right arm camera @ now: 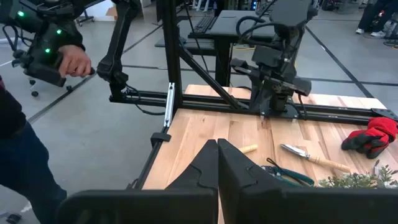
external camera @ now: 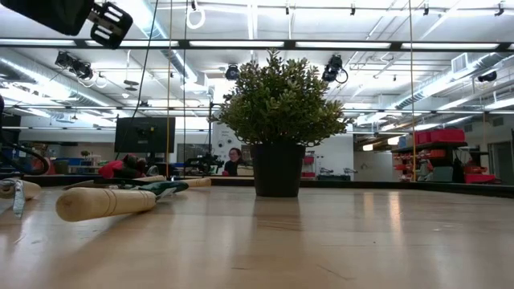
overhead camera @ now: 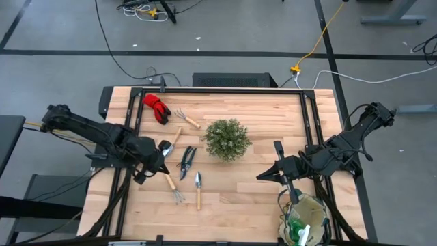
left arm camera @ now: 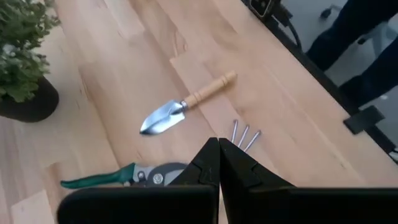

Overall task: Pick & Place Garden tools in Gardening bag
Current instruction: Put the bottom brown hand rake into the white gardening bag

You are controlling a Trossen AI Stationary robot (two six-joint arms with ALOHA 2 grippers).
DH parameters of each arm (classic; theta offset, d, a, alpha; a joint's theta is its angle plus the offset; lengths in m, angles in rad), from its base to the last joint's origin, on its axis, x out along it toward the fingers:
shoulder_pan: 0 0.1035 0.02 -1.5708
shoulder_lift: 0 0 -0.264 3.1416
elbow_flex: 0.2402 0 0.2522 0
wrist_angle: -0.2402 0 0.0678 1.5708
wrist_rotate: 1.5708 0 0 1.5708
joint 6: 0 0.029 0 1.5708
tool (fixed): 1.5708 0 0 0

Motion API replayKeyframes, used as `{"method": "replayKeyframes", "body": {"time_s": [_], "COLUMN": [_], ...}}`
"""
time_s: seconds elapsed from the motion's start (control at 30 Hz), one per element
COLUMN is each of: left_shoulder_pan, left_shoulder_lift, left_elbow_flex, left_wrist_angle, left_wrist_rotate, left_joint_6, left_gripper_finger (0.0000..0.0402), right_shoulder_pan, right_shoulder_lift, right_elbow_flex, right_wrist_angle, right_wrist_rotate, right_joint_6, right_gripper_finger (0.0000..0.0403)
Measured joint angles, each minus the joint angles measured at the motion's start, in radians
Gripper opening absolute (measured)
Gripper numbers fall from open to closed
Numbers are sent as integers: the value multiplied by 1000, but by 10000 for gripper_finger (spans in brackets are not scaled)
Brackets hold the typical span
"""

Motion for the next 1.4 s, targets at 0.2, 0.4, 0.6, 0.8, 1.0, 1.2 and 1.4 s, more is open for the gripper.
{"method": "replayKeyframes", "body": {"time_s": [0.2,0.4,0.6,0.8,1.0,1.2,1.4], "left_shoulder_pan": [0,-1,-1,-1,-46,-89,-113], "left_shoulder_lift": [82,173,243,307,376,434,458], "left_elbow_flex": [0,0,0,0,0,0,0], "left_wrist_angle": [-15,-47,-47,-39,-26,-31,-31], "left_wrist_rotate": [0,1,69,71,69,13,1], "left_joint_6": [1,24,155,170,234,238,238], "left_gripper_finger": [35,83,137,179,200,199,195], "right_shoulder_pan": [0,0,0,0,0,0,0], "right_shoulder_lift": [0,0,0,0,0,0,0], "right_elbow_flex": [0,0,0,0,0,0,0], "right_wrist_angle": [-2,-1,-1,-1,-1,-2,-1], "right_wrist_rotate": [0,0,0,-3,-3,-3,-3], "right_joint_6": [0,0,0,0,0,0,-1], "right_gripper_finger": [0,0,0,0,0,0,0]}}
